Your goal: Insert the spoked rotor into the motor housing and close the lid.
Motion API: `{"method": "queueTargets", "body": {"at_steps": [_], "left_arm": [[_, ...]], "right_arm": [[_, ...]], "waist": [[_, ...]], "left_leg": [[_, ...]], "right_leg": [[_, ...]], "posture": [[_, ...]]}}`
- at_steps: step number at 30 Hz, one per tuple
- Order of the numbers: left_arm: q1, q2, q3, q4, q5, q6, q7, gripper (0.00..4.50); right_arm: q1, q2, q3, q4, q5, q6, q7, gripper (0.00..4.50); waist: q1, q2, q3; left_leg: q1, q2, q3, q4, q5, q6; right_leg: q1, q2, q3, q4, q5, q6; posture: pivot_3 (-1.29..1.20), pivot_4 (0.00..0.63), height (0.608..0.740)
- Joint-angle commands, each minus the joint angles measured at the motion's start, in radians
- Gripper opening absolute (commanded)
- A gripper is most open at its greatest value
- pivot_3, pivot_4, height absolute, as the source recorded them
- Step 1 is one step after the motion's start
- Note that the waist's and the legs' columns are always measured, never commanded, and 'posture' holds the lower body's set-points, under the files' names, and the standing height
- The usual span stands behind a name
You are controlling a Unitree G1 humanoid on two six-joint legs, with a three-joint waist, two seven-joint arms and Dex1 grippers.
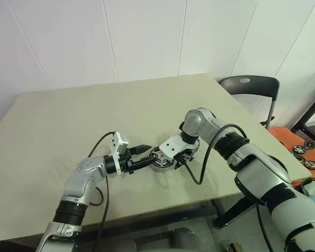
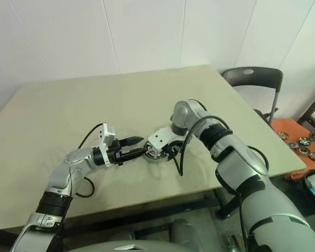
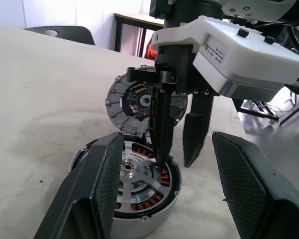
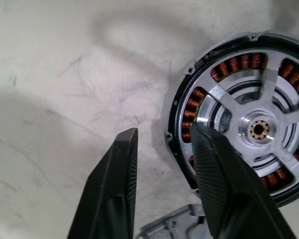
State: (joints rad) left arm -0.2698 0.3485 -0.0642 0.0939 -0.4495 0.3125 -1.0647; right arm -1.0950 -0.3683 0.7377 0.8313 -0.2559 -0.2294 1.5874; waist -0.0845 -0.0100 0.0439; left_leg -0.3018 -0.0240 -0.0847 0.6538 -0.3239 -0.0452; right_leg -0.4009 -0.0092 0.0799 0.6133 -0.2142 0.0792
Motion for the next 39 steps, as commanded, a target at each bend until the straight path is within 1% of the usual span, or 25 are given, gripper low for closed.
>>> {"method": "queueTargets", "body": {"at_steps": [1,3,7,9,12,14,17,20,21,23,25,27,30,32,35,37,39], "left_arm": [[-0.013,0.01,0.019,-0.039,-0.022,-0.001,-0.001,3.02],[-0.02,0.014,0.022,-0.033,-0.022,-0.001,-0.007,3.02],[-0.039,0.023,0.026,-0.014,-0.022,-0.002,-0.02,3.02],[-0.044,0.028,0.027,-0.004,-0.021,-0.006,-0.029,3.02],[-0.063,0.032,0.026,0.015,-0.018,-0.009,-0.043,3.02],[-0.07,0.033,0.026,0.027,-0.016,-0.013,-0.049,3.02],[-0.076,0.033,0.03,0.04,-0.012,-0.025,-0.057,3.02],[-0.081,0.033,0.046,0.041,-0.013,-0.041,-0.044,3.02],[-0.083,0.033,0.057,0.042,-0.018,-0.044,-0.035,3.02],[-0.076,0.04,0.074,0.037,-0.025,-0.045,-0.03,3.02],[-0.063,0.052,0.084,0.027,-0.027,-0.043,-0.038,3.02],[-0.056,0.065,0.093,0.018,-0.03,-0.042,-0.044,3.02],[-0.091,0.115,0.153,-0.009,-0.077,0.009,-0.039,3.02],[-0.097,0.167,0.172,-0.015,-0.092,0.045,-0.06,3.02],[-0.075,0.222,0.154,-0.039,-0.101,0.079,-0.105,3.02],[-0.068,0.243,0.14,-0.061,-0.11,0.105,-0.129,3.02],[-0.085,0.244,0.134,-0.056,-0.108,0.115,-0.133,3.02]], "right_arm": [[-0.016,-0.003,-0.039,-0.02,-0.005,0.014,0.012,1.62],[-0.009,-0.027,-0.028,-0.065,0.025,-0.001,0.025,1.62],[-0.007,-0.078,-0.017,-0.148,0.09,-0.009,0.027,1.62],[-0.016,-0.097,-0.03,-0.179,0.115,-0.013,0.027,1.62],[-0.045,-0.149,-0.061,-0.238,0.227,0.016,0.027,1.62],[-0.054,-0.178,-0.082,-0.257,0.261,0.02,0.027,1.62],[-0.047,-0.192,-0.194,-0.273,0.294,0.038,0.001,1.62],[-0.015,-0.198,-0.332,-0.308,0.345,0.125,-0.107,1.62],[0.008,-0.2,-0.409,-0.327,0.387,0.17,-0.17,1.62],[0.052,-0.181,-0.608,-0.332,0.494,0.287,-0.379,1.62],[0.105,-0.178,-0.706,-0.352,0.526,0.339,-0.497,1.62],[0.177,-0.193,-0.748,-0.391,0.521,0.352,-0.548,1.62],[0.41,-0.264,-0.811,-0.469,0.527,0.454,-0.587,1.62],[0.524,-0.287,-0.845,-0.549,0.584,0.573,-0.584,1.62],[0.617,-0.298,-0.895,-0.651,0.693,0.751,-0.578,1.62],[0.665,-0.288,-0.945,-0.711,0.754,0.822,-0.608,1.62],[0.703,-0.279,-0.984,-0.754,0.796,0.869,-0.635,1.62]], "waist": [[-0.002,0.0,0.0],[-0.003,0.0,0.0],[0.009,0.0,0.0],[0.015,0.001,0.0],[0.017,0.001,0.001],[0.018,0.001,0.001],[0.018,0.001,0.001],[0.016,0.001,0.001],[0.017,0.0,0.001],[0.019,0.0,0.001],[0.025,0.0,0.001],[0.033,0.0,0.001],[0.046,-0.003,0.0],[0.05,-0.001,0.0],[0.039,0.007,0.003],[0.036,0.009,0.004],[0.039,0.008,0.004]], "left_leg": [[0.0,0.0,0.0,0.0,0.0,0.0],[0.002,0.0,-0.001,0.001,0.0,0.0],[-0.004,-0.001,-0.001,0.0,0.0,0.0],[-0.004,-0.001,-0.001,-0.003,0.0,0.0],[-0.004,-0.001,-0.001,-0.005,0.0,0.0],[-0.005,-0.001,-0.001,-0.005,0.0,0.0],[-0.005,-0.001,-0.001,-0.005,0.0,0.0],[-0.005,-0.001,0.0,-0.005,0.0,0.0],[-0.005,-0.001,0.0,-0.005,0.0,0.0],[-0.005,-0.001,-0.001,-0.005,0.0,0.0],[-0.005,-0.001,-0.001,-0.005,0.0,0.0],[-0.005,-0.001,0.0,-0.005,0.0,0.0],[-0.006,-0.001,0.0,-0.006,-0.001,0.002],[-0.008,-0.001,-0.001,-0.005,-0.002,0.003],[-0.017,-0.001,0.002,-0.004,-0.003,0.006],[-0.018,-0.002,0.004,-0.004,-0.004,0.008],[-0.017,-0.002,0.005,-0.003,-0.005,0.008]], "right_leg": [[0.0,0.0,0.0,0.0,0.0,0.0],[-0.002,0.0,-0.001,0.0,0.0,0.0],[-0.007,-0.002,0.0,-0.002,0.002,0.003],[-0.009,-0.003,0.0,-0.003,0.003,0.002],[-0.009,-0.003,-0.001,-0.003,0.003,0.002],[-0.01,-0.003,-0.001,-0.004,0.003,0.002],[-0.009,-0.003,-0.001,-0.005,0.002,0.002],[-0.009,-0.003,-0.001,-0.005,0.001,0.001],[-0.008,-0.003,-0.001,-0.005,0.001,0.001],[-0.008,-0.003,-0.001,-0.004,0.001,0.001],[-0.008,-0.003,-0.001,-0.004,0.002,0.0],[-0.008,-0.003,-0.001,-0.005,0.002,0.0],[-0.007,-0.002,-0.001,-0.01,0.001,0.002],[-0.006,-0.002,-0.002,-0.013,0.0,0.002],[-0.011,-0.003,0.001,-0.015,0.003,0.003],[-0.012,-0.003,0.005,-0.015,0.003,0.003],[-0.01,-0.002,0.004,-0.016,0.002,0.004]], "posture": [[0.0,0.0,0.74],[0.0,0.0,0.74],[0.0,0.0,0.74],[0.0,0.0,0.74],[0.0,0.0,0.74],[0.0,0.0,0.74],[0.0,0.0,0.74],[0.0,0.0,0.74],[0.0,0.0,0.74],[0.0,0.0,0.74],[0.0,0.0,0.74],[0.0,0.0,0.74],[0.0,0.0,0.74],[0.0,0.0,0.74],[0.0,0.0,0.74],[0.0,0.0,0.74],[0.0,0.0,0.74]]}}
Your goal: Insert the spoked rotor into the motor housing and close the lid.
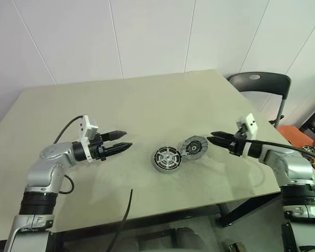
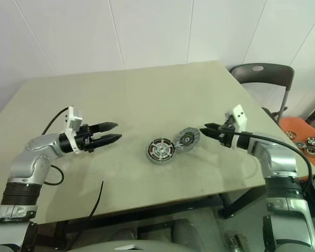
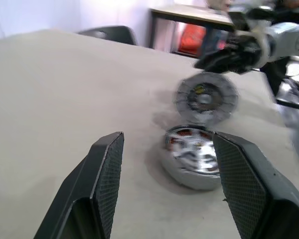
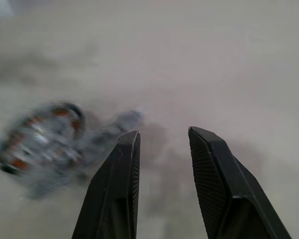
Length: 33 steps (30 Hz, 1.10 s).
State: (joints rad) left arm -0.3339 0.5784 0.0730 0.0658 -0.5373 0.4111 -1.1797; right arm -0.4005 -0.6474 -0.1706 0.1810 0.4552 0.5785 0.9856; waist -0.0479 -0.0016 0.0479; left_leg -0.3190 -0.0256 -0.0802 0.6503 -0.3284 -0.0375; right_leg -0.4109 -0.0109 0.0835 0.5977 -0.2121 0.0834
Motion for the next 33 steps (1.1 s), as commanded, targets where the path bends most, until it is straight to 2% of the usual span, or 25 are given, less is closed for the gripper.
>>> {"method": "queueTargets", "body": {"at_steps": [1,10,13,16,23,27,33], "left_arm": [[-0.03,0.011,-0.005,-0.02,-0.018,0.017,-0.017,3.02],[-0.071,-0.023,-0.039,-0.004,-0.005,0.018,-0.021,3.02],[-0.07,-0.024,-0.04,-0.003,-0.007,0.016,-0.021,3.02],[-0.055,-0.024,-0.038,-0.023,-0.013,0.021,-0.016,3.02],[-0.019,-0.017,-0.024,-0.055,-0.024,0.031,-0.003,3.02],[-0.006,-0.009,-0.015,-0.067,-0.026,0.039,0.002,3.02],[-0.014,-0.014,-0.023,-0.068,-0.027,0.041,0.015,3.02]], "right_arm": [[0.018,0.005,-0.092,-0.115,0.101,0.081,-0.049,1.62],[0.084,0.041,-0.08,-0.157,0.128,0.112,-0.112,1.62],[0.066,0.068,-0.085,-0.102,0.089,0.048,-0.166,1.03],[0.061,0.094,-0.08,-0.087,0.087,0.029,-0.193,0.03],[0.044,0.131,-0.041,-0.025,0.008,-0.021,-0.283,0.01],[0.033,0.133,-0.021,-0.098,0.035,0.011,-0.267,0.01],[0.075,0.088,0.045,-0.201,0.087,0.112,-0.158,0.01]], "waist": [[0.004,-0.002,-0.001],[0.003,-0.004,-0.001],[0.004,-0.004,-0.001],[0.005,-0.004,-0.001],[0.005,-0.004,-0.001],[0.005,-0.004,-0.001],[0.005,-0.005,-0.001]], "left_leg": [[0.001,0.0,-0.001,0.0,0.0,0.0],[0.0,0.0,-0.001,0.002,0.0,0.0],[0.0,0.0,-0.001,0.002,0.0,0.0],[0.001,0.0,-0.001,0.002,0.0,0.0],[0.0,0.0,-0.001,0.002,0.0,0.0],[0.0,0.0,-0.001,0.002,0.0,0.0],[0.0,0.001,-0.001,0.002,0.0,0.0]], "right_leg": [[0.001,0.0,-0.001,0.0,-0.001,0.001],[0.002,0.0,-0.002,-0.001,-0.002,0.0],[0.002,0.0,-0.002,-0.001,-0.001,0.001],[0.002,0.001,-0.003,0.0,-0.002,0.001],[0.002,0.0,-0.002,-0.001,-0.001,0.0],[0.002,0.0,-0.002,0.0,-0.001,0.0],[0.002,0.0,-0.002,-0.001,-0.001,0.001]], "posture": [[0.0,0.0,0.74],[0.0,0.0,0.74],[0.0,0.0,0.74],[0.0,0.0,0.74],[0.0,0.0,0.74],[0.0,0.0,0.74],[0.0,0.0,0.74]]}}
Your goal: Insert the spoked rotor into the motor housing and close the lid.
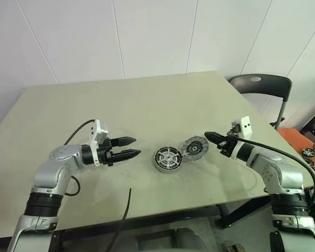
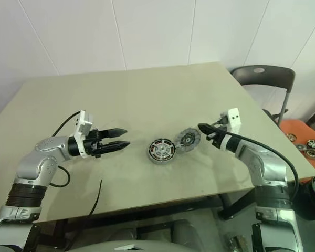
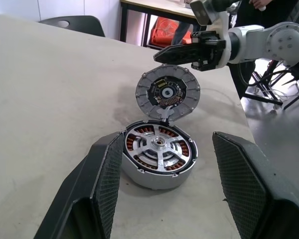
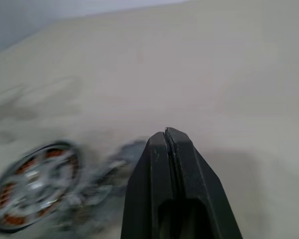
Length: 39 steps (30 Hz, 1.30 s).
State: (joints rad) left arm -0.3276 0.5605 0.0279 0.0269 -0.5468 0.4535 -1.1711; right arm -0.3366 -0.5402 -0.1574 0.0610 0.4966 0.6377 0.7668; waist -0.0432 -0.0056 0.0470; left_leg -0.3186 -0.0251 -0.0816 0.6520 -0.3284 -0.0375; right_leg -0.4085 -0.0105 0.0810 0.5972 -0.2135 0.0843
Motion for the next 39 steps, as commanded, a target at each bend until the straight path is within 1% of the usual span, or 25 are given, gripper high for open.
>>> {"method": "queueTargets", "body": {"at_steps": [1,3,6,9,12,13,15,16,19,21,23,27,31,33,39], "left_arm": [[-0.02,0.003,0.021,-0.028,-0.018,-0.003,0.008,3.02],[-0.02,0.003,0.02,-0.029,-0.019,-0.004,0.009,3.02],[-0.019,0.004,0.019,-0.025,-0.018,-0.01,0.011,3.02],[-0.018,0.0,0.016,-0.025,-0.018,-0.013,0.015,3.02],[-0.015,-0.005,0.016,-0.029,-0.02,-0.012,0.019,3.02],[-0.014,-0.005,0.015,-0.03,-0.021,-0.011,0.02,3.02],[-0.011,-0.004,0.015,-0.029,-0.02,-0.013,0.018,3.02],[-0.01,-0.003,0.016,-0.025,-0.018,-0.015,0.017,3.02],[-0.008,0.0,0.018,-0.023,-0.018,-0.016,0.015,3.02],[-0.008,0.0,0.018,-0.025,-0.018,-0.015,0.016,3.02],[-0.009,0.0,0.017,-0.025,-0.019,-0.014,0.017,3.02],[-0.012,-0.001,0.016,-0.024,-0.019,-0.014,0.016,3.02],[-0.01,-0.002,0.014,-0.023,-0.018,-0.014,0.016,3.02],[-0.01,-0.003,0.013,-0.022,-0.018,-0.015,0.015,3.02],[-0.014,-0.011,0.009,-0.015,-0.014,-0.02,0.017,3.02]], "right_arm": [[0.023,-0.038,0.044,-0.1,0.053,0.076,0.084,0.01],[0.044,-0.071,0.066,-0.122,0.052,0.1,0.114,0.01],[0.062,-0.11,0.081,-0.098,0.013,0.078,0.131,0.01],[0.014,-0.112,0.031,0.005,0.005,0.062,0.106,0.01],[-0.005,-0.107,0.04,0.037,-0.033,0.008,0.093,0.01],[-0.02,-0.097,0.041,0.069,-0.07,-0.038,0.056,0.01],[-0.105,-0.062,-0.015,0.223,-0.11,-0.091,-0.079,0.01],[-0.129,-0.056,-0.036,0.264,-0.109,-0.112,-0.093,0.01],[-0.122,-0.059,-0.033,0.245,-0.082,-0.115,-0.027,0.01],[-0.117,-0.057,-0.032,0.225,-0.071,-0.106,-0.008,0.01],[-0.098,-0.07,-0.009,0.201,-0.068,-0.088,0.036,0.01],[-0.02,-0.138,0.064,0.148,-0.093,-0.057,0.157,0.01],[0.024,-0.195,0.064,0.108,-0.054,-0.006,0.247,0.01],[0.034,-0.209,0.064,0.095,-0.056,-0.004,0.267,0.01],[0.021,-0.197,0.057,0.107,-0.062,0.002,0.255,0.01]], "waist": [[0.0,-0.001,-0.001],[-0.002,-0.002,-0.001],[-0.003,-0.004,-0.002],[-0.005,-0.004,-0.002],[-0.002,-0.003,-0.002],[-0.002,-0.003,-0.002],[-0.004,-0.003,-0.002],[-0.003,-0.003,-0.002],[0.004,-0.003,-0.002],[0.004,-0.003,-0.002],[0.003,-0.003,-0.002],[0.005,-0.003,-0.002],[0.004,-0.003,-0.002],[0.0,-0.003,-0.002],[0.0,-0.003,-0.002]], "left_leg": [[0.0,0.0,0.0,0.0,0.0,0.0],[0.0,0.0,0.0,0.0,0.0,0.0],[0.001,0.001,0.0,-0.001,0.0,0.0],[0.003,0.001,0.001,0.0,0.0,0.0],[0.003,0.001,0.001,0.0,0.0,0.0],[0.003,0.001,0.001,0.0,0.0,0.0],[0.003,0.001,0.002,0.001,0.0,0.0],[0.002,0.001,0.002,0.001,0.0,0.0],[0.001,0.0,0.001,0.002,0.0,0.0],[0.001,0.0,-0.001,0.001,-0.001,0.001],[0.0,0.0,0.0,0.001,-0.001,0.002],[0.0,0.0,0.0,0.001,-0.001,0.003],[0.0,0.0,0.001,0.002,-0.001,0.003],[0.0,0.0,0.001,0.003,-0.001,0.003],[0.001,0.0,0.001,0.006,-0.001,0.003]], "right_leg": [[0.0,0.0,0.0,0.0,0.0,0.0],[0.0,0.0,0.0,0.0,0.0,0.0],[0.0,0.001,0.0,0.0,-0.001,-0.001],[0.001,0.001,0.0,0.001,-0.001,-0.003],[0.002,0.001,0.0,0.002,-0.001,-0.003],[0.002,0.001,0.0,0.002,-0.001,-0.003],[0.001,0.001,0.0,0.001,-0.001,-0.003],[0.001,0.001,0.001,0.001,-0.001,-0.003],[0.001,0.0,0.001,0.0,0.001,-0.003],[0.0,0.0,-0.001,0.0,0.003,-0.002],[-0.001,0.0,0.0,-0.001,0.003,-0.002],[-0.001,0.0,-0.001,-0.001,0.003,-0.002],[0.0,0.0,0.0,-0.001,0.001,-0.001],[0.001,0.0,0.0,0.0,-0.001,-0.001],[0.003,0.001,0.0,0.002,-0.001,-0.002]], "posture": [[0.0,0.0,0.74],[0.0,0.0,0.74],[0.0,0.0,0.74],[0.0,0.0,0.74],[0.0,0.0,0.74],[0.0,0.0,0.74],[0.0,0.0,0.74],[0.0,0.0,0.74],[0.0,0.0,0.74],[0.0,0.0,0.74],[0.0,0.0,0.74],[0.0,0.0,0.74],[0.0,0.0,0.74],[0.0,0.0,0.74],[0.0,0.0,0.74]]}}
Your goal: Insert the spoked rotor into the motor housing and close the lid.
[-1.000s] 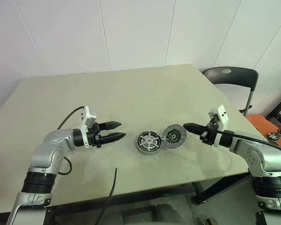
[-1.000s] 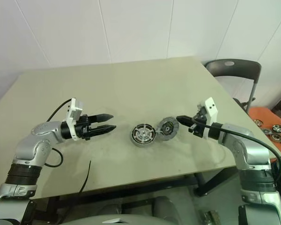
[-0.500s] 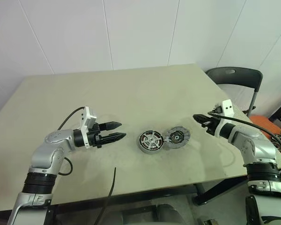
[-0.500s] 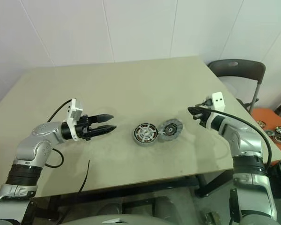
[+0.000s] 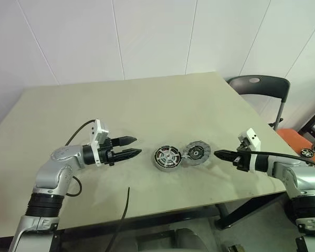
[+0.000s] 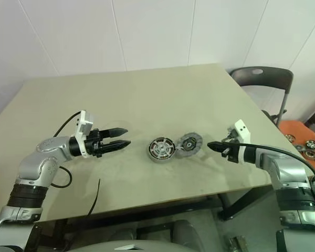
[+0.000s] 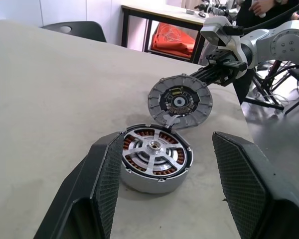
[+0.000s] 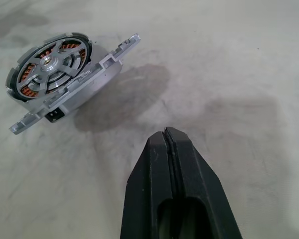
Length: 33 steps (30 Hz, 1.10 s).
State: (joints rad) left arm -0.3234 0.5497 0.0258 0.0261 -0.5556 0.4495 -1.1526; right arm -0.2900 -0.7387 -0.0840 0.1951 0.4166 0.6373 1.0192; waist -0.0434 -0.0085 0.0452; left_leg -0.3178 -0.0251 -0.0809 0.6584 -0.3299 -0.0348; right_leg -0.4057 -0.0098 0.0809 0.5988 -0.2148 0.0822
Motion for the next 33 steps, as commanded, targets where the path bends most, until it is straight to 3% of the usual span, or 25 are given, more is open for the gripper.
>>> {"method": "queueTargets", "body": {"at_steps": [1,20,33], "left_arm": [[-0.018,-0.001,0.011,-0.012,-0.004,-0.017,-0.002,3.02],[-0.018,0.002,0.015,0.014,0.003,-0.044,-0.006,3.02],[-0.015,-0.009,0.016,0.004,0.001,-0.048,0.015,3.02]], "right_arm": [[-0.024,0.004,-0.016,-0.035,0.021,0.008,0.004,0.01],[-0.119,0.076,0.031,-0.209,0.144,0.201,0.008,0.01],[-0.177,0.135,0.131,-0.164,0.083,0.135,-0.007,0.01]], "waist": [[0.0,0.0,0.0],[0.001,0.0,0.0],[-0.001,0.0,0.0]], "left_leg": [[0.0,0.0,0.0,0.001,0.0,0.0],[-0.001,0.0,-0.001,0.004,0.0,0.0],[-0.001,0.0,-0.001,0.004,0.0,0.0]], "right_leg": [[0.0,0.0,0.0,0.0,0.0,0.0],[0.0,-0.001,0.0,0.0,0.001,0.001],[-0.002,-0.001,-0.001,0.0,0.002,0.002]], "posture": [[0.0,0.0,0.74],[0.0,0.0,0.74],[0.0,0.0,0.74]]}}
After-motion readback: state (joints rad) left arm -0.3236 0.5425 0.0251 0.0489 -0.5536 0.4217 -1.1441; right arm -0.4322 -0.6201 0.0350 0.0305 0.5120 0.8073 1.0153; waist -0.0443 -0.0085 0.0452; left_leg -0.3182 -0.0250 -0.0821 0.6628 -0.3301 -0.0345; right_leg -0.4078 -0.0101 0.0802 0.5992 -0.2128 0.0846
